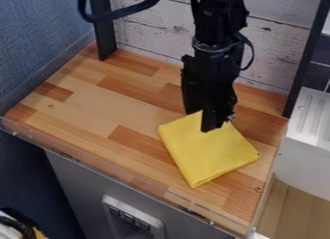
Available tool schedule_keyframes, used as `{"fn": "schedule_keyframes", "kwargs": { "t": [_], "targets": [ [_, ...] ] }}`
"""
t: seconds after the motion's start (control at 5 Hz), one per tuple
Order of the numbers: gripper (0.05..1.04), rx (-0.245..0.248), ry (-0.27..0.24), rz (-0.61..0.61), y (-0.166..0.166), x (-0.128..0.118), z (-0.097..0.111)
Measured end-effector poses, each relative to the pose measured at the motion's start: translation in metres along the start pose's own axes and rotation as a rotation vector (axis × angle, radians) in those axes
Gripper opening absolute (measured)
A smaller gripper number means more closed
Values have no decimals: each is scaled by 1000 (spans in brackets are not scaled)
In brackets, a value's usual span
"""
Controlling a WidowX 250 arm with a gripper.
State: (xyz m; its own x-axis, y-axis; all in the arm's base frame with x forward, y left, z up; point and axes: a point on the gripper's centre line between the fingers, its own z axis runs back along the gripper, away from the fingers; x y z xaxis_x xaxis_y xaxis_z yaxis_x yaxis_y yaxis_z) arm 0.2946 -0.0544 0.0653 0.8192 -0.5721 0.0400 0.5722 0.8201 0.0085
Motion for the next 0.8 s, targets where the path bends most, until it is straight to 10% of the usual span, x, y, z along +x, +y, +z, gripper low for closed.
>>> {"fn": "schedule_keyframes", "kwargs": {
  "t": [0.4, 0.8],
  "targets": [
    [148, -17, 18, -83, -12, 6, -14],
    [63, -37, 44, -99, -16, 7, -32]
  ]
}}
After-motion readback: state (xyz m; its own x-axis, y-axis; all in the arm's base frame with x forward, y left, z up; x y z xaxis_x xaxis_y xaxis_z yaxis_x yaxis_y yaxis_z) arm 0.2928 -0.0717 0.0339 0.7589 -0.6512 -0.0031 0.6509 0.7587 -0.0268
